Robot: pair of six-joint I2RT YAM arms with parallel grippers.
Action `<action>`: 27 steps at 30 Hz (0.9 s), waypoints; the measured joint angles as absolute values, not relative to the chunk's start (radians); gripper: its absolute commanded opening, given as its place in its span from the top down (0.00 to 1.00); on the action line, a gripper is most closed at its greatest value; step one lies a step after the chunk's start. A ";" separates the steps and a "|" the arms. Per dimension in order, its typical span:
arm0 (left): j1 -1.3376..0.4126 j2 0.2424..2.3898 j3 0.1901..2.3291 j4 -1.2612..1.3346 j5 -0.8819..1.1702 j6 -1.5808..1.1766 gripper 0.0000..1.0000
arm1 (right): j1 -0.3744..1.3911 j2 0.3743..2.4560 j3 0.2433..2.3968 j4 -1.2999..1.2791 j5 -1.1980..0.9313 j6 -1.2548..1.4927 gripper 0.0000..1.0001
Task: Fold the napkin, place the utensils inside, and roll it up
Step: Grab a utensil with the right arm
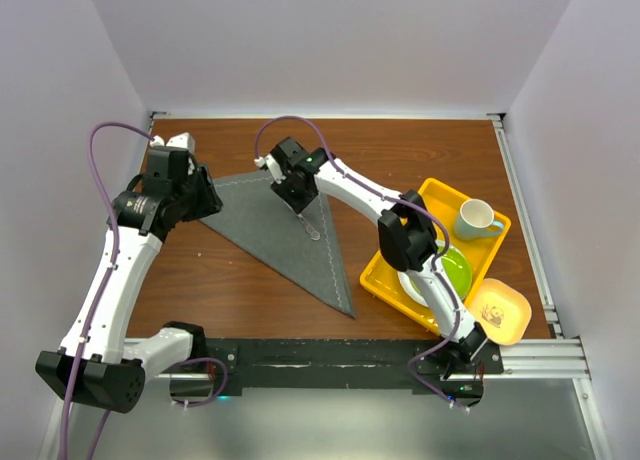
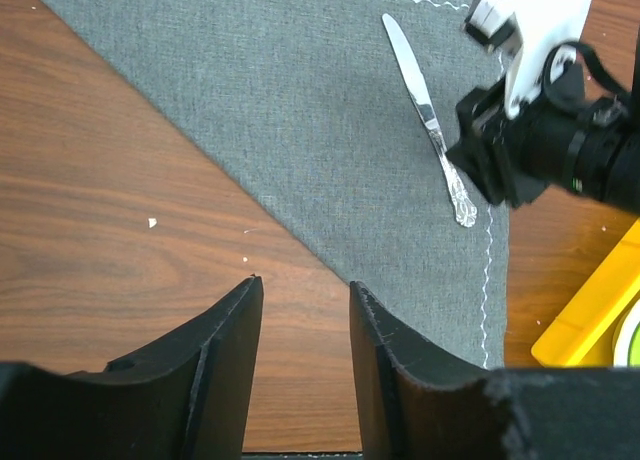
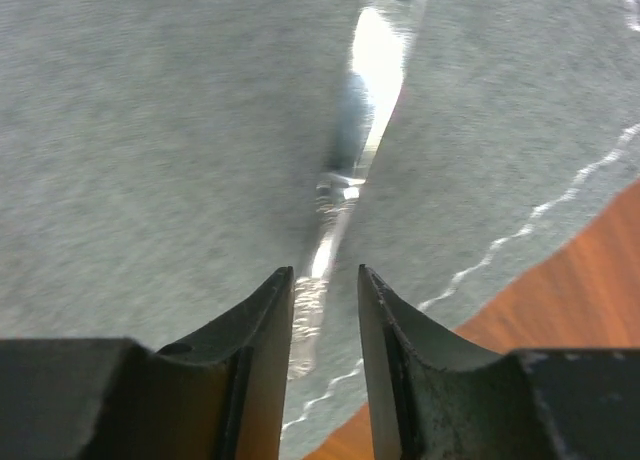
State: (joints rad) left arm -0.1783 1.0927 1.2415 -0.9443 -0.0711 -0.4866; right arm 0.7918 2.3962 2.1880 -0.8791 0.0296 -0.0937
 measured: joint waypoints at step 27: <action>-0.178 1.111 1.228 -0.931 -0.033 -0.487 0.52 | 0.781 2.457 2.175 -0.853 0.010 -0.099 0.76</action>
